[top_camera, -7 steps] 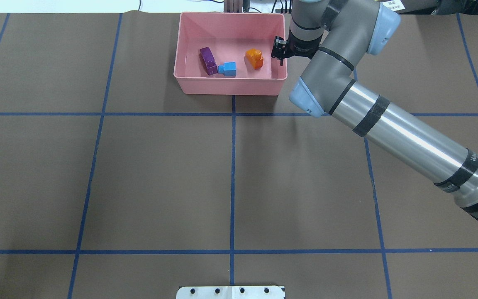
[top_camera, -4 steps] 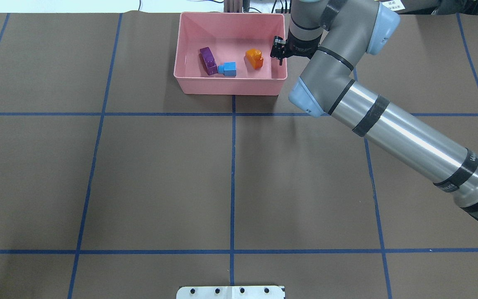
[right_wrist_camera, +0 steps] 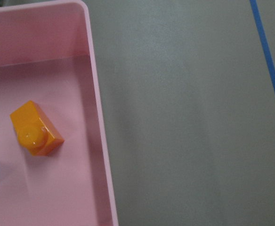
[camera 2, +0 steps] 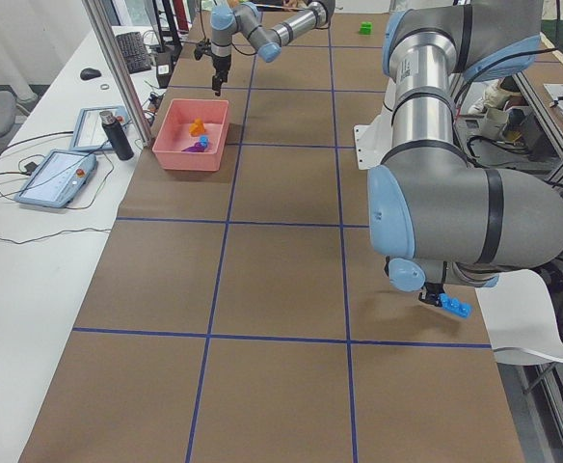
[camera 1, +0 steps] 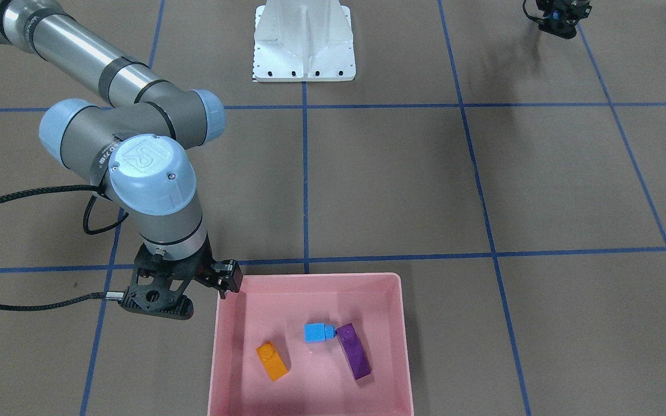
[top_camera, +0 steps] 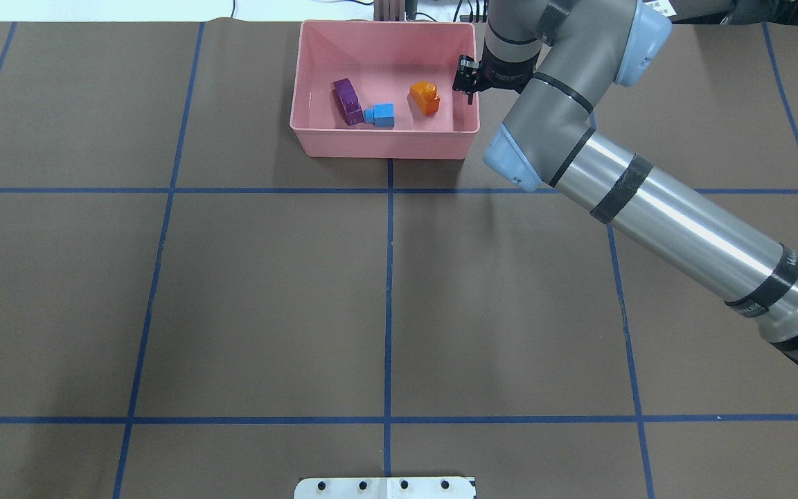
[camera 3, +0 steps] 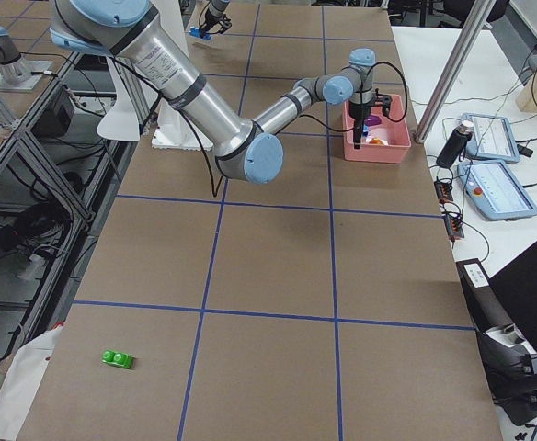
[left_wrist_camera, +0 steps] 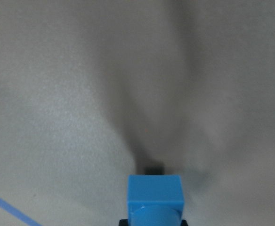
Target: Put all blocks into box
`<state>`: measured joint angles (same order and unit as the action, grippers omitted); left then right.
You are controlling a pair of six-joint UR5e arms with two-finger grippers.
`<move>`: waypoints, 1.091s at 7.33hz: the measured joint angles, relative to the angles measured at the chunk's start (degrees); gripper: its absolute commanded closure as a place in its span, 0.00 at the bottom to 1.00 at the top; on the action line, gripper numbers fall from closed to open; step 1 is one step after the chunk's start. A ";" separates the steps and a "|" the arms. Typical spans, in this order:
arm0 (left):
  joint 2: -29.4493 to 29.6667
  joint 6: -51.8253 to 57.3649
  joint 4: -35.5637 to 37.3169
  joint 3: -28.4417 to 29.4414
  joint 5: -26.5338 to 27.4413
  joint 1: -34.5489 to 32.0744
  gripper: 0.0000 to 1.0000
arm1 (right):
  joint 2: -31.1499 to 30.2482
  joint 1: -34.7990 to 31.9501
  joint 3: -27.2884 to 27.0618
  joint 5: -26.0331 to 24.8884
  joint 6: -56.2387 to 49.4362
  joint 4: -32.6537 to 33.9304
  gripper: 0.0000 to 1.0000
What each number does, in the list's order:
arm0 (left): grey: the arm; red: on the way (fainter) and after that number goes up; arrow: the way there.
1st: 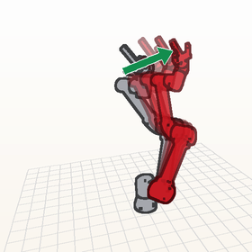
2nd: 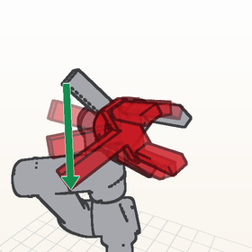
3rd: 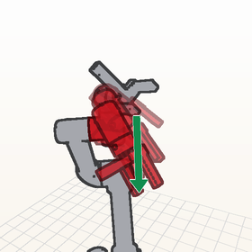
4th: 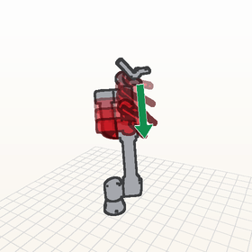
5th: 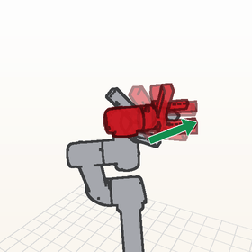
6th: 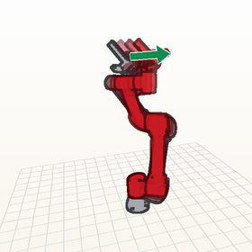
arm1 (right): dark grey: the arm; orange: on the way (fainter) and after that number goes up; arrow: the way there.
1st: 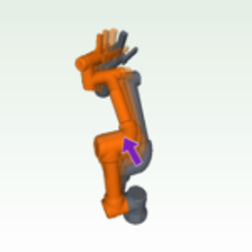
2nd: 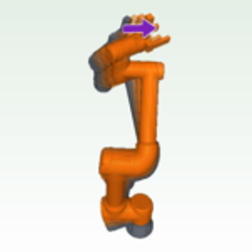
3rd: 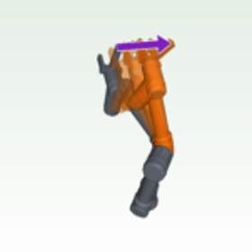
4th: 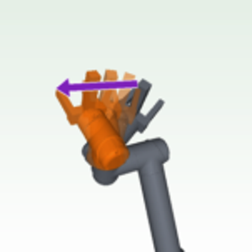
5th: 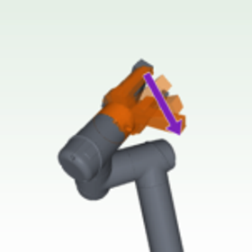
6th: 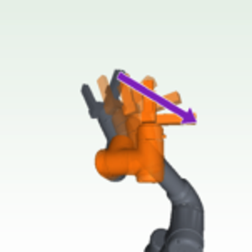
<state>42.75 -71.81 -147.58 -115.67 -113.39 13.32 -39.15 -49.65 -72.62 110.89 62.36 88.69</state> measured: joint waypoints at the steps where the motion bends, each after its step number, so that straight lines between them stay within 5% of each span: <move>1: -1.90 -0.71 -0.04 -3.66 0.13 -2.55 1.00 | -0.26 -0.81 -0.35 0.36 -0.43 0.01 0.00; 4: 1.84 -1.32 0.01 -9.00 2.58 -16.95 1.00 | -2.80 -5.12 -2.51 4.43 -5.88 0.39 0.00; 6: 11.43 -0.43 1.22 -9.51 3.68 -28.14 1.00 | -8.04 -8.91 -6.24 8.65 -12.84 0.69 0.00; 8: 26.93 -0.15 9.82 -9.45 3.75 -37.77 1.00 | -16.19 -13.29 -12.10 12.71 -21.10 0.92 0.00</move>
<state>69.68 -71.96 -137.76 -125.12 -109.65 -24.45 -55.34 -62.94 -84.72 123.60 41.27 89.61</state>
